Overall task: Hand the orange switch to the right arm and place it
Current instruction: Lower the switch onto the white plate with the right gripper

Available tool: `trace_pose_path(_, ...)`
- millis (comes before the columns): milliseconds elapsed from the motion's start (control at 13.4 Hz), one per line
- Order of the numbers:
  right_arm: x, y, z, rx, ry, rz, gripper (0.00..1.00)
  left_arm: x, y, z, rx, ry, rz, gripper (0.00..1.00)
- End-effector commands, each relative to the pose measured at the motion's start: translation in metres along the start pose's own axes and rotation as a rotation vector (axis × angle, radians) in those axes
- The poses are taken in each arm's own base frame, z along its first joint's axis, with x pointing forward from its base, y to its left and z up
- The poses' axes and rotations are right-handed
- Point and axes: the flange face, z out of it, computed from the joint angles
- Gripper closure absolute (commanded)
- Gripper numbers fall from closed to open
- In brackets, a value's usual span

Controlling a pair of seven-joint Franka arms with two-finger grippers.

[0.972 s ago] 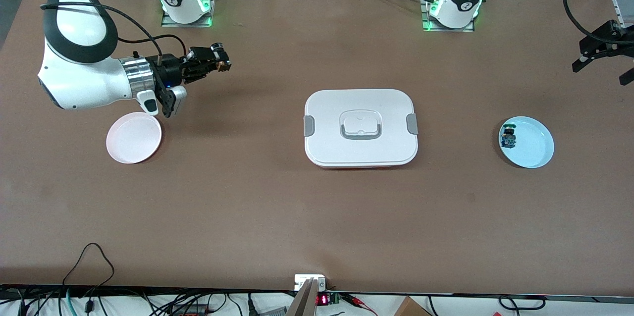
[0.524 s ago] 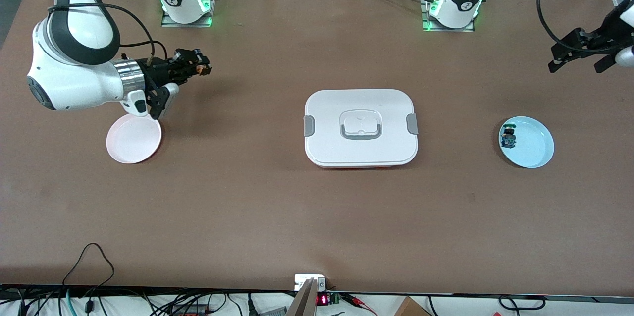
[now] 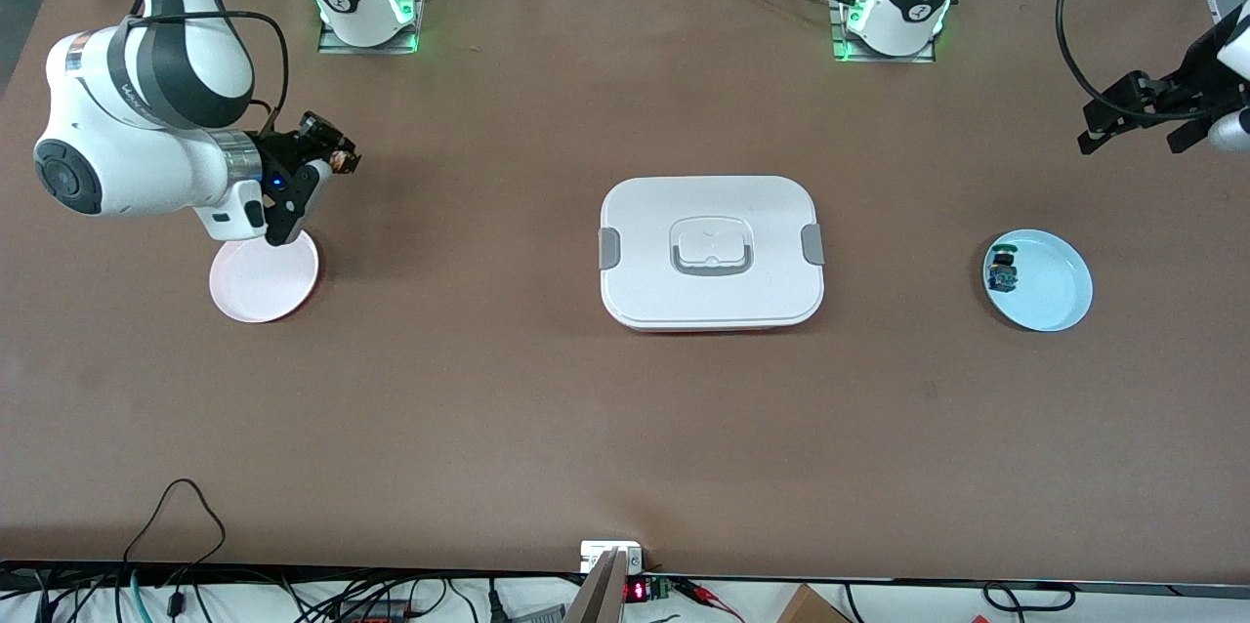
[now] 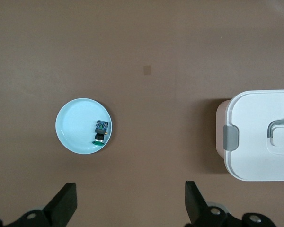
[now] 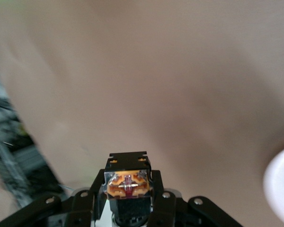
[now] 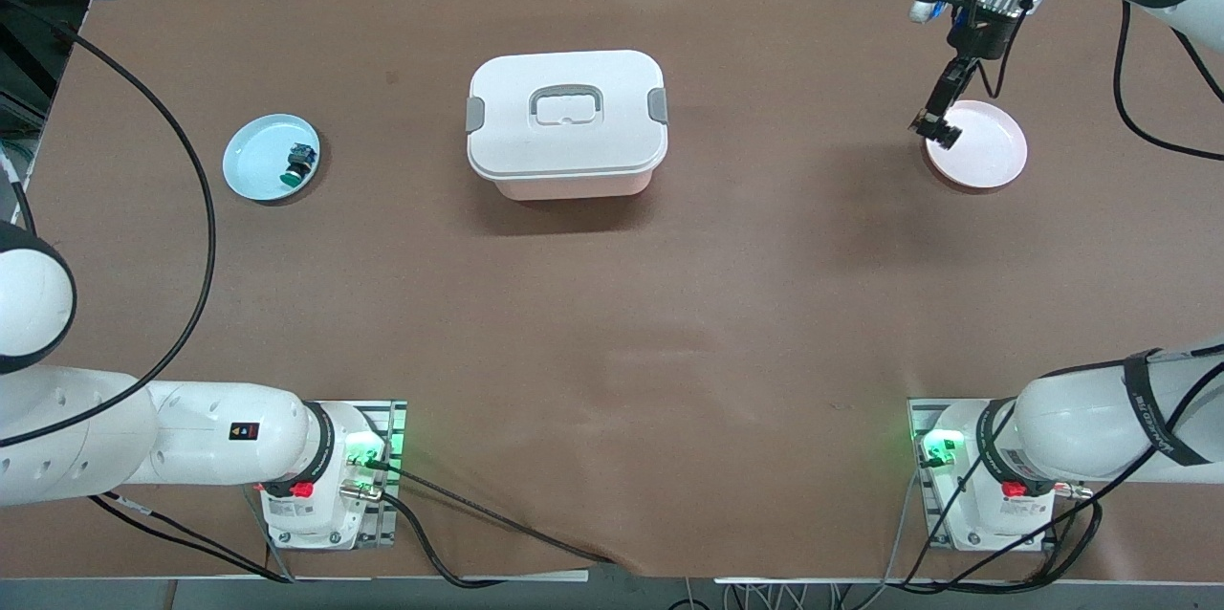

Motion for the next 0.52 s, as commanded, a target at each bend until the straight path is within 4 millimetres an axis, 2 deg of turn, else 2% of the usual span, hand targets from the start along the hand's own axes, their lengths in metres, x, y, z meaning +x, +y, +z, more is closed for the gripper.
trace_pose_path(0, -0.01, 0.021, -0.006, -0.112, -0.024, -0.121, 0.76, 0.022, 0.004, -0.001, -0.013, -0.001, -0.004, 0.0)
trace_pose_path(224, -0.018, 0.047, -0.007, -0.193, -0.035, -0.252, 0.76, 0.022, 0.01, 0.004, -0.023, -0.012, 0.001, 0.0)
trace_pose_path(449, -0.024, 0.059, -0.002, -0.246, -0.068, -0.29, 0.76, 0.021, 0.006, 0.007, -0.022, -0.035, -0.004, 0.0)
